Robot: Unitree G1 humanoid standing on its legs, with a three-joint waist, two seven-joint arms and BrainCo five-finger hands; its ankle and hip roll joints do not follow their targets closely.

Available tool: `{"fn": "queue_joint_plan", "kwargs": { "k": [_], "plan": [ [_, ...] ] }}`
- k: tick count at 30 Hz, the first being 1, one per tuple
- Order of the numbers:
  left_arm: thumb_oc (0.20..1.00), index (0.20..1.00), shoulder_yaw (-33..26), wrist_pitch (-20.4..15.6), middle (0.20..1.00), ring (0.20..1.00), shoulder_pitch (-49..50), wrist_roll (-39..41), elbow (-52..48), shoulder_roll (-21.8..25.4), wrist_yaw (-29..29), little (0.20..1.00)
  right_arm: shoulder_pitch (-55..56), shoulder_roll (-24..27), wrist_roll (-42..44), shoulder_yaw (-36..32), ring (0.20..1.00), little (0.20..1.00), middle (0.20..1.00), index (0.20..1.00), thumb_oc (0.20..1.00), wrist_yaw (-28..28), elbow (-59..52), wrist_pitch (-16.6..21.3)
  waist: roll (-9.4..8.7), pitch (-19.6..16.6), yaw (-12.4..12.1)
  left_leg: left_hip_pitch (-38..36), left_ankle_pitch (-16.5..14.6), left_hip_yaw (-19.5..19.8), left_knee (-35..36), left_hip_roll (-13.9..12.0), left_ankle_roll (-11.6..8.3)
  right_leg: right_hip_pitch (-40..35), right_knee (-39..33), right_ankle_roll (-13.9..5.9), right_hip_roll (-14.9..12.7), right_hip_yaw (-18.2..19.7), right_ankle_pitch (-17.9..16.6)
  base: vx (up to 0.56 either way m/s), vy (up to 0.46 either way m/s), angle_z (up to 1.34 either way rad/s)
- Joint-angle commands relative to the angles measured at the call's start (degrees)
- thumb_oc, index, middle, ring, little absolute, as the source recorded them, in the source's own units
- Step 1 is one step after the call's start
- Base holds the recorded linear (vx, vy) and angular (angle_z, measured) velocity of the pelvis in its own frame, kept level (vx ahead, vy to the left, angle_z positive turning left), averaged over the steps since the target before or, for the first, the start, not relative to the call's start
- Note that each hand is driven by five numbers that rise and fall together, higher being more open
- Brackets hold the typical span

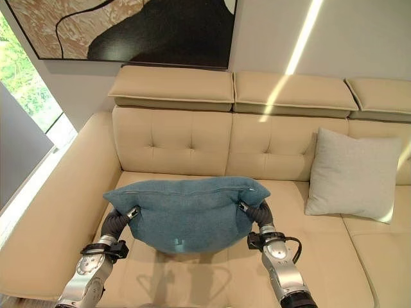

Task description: Pick up all the scattered cushions and arrange them neatly on the sofa.

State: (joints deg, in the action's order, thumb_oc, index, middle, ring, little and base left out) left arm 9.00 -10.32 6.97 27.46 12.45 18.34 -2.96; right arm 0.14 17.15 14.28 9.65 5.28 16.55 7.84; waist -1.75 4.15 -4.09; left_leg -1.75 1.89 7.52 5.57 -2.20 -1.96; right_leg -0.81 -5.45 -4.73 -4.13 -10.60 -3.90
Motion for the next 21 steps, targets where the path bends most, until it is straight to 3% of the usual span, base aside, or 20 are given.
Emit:
{"fn": "queue_joint_plan", "kwargs": {
  "k": [1,9,11,16,21],
  "plan": [
    [0.2,0.2,-0.67,-4.9,0.2,0.2,-6.48,-1.52,-6.15,2.17,-1.95,0.2,-7.38,0.93,-0.75,-0.4,0.2,0.2,0.2,0.2,0.2,1.69,-7.87,4.79,-0.38,-1.42,-0.76,0.01,-3.38,-2.84,-0.57,4.05,1.65,-1.56,0.97,-3.62,-2.21,-1.55,1.88,0.02,0.006,0.09],
    [0.2,0.2,1.72,-7.37,0.2,0.2,-25.21,-0.48,-1.78,5.67,-10.74,0.2,-29.69,0.81,-0.54,6.56,0.2,0.2,0.2,0.2,0.2,8.43,-4.6,4.46,-0.5,2.89,-2.21,5.71,-1.76,-2.54,-0.57,3.58,0.99,3.34,0.69,-3.46,-1.9,-1.83,1.07,-0.1,0.024,0.07],
    [0.2,0.2,4.25,-8.96,0.2,0.2,-38.31,0.16,4.21,10.99,-14.46,0.2,-42.4,1.99,-0.31,9.87,0.2,0.2,0.2,0.2,0.2,12.11,1.34,4.04,-0.44,5.92,-2.43,10.81,0.14,-2.36,-0.91,3.75,0.49,8.3,1.81,-3.45,-1.78,-1.68,0.0,-0.18,0.044,0.09],
    [0.2,0.2,7.08,-10.04,0.2,0.2,-50.54,1.84,11.27,16.83,-17.06,0.2,-52.95,2.99,-0.4,12.49,0.2,0.2,0.2,0.2,0.2,15.08,7.1,3.82,-0.48,7.53,-2.1,15.74,1.34,-2.5,-2.03,4.38,0.38,12.84,2.56,-3.7,-1.92,-0.62,-1.53,-0.05,0.044,0.1],
    [0.2,0.2,9.71,-10.67,0.2,0.2,-58.27,3.05,16.06,19.54,-17.57,0.2,-57.51,3.76,-1.63,14.11,0.2,0.2,0.2,0.2,0.2,16.41,9.68,3.72,-0.55,8.82,-1.25,19.86,1.76,-2.7,-2.79,4.62,0.36,16.72,2.4,-4.01,-2.05,0.86,-2.63,-0.01,0.067,-0.08]
  ]
}}
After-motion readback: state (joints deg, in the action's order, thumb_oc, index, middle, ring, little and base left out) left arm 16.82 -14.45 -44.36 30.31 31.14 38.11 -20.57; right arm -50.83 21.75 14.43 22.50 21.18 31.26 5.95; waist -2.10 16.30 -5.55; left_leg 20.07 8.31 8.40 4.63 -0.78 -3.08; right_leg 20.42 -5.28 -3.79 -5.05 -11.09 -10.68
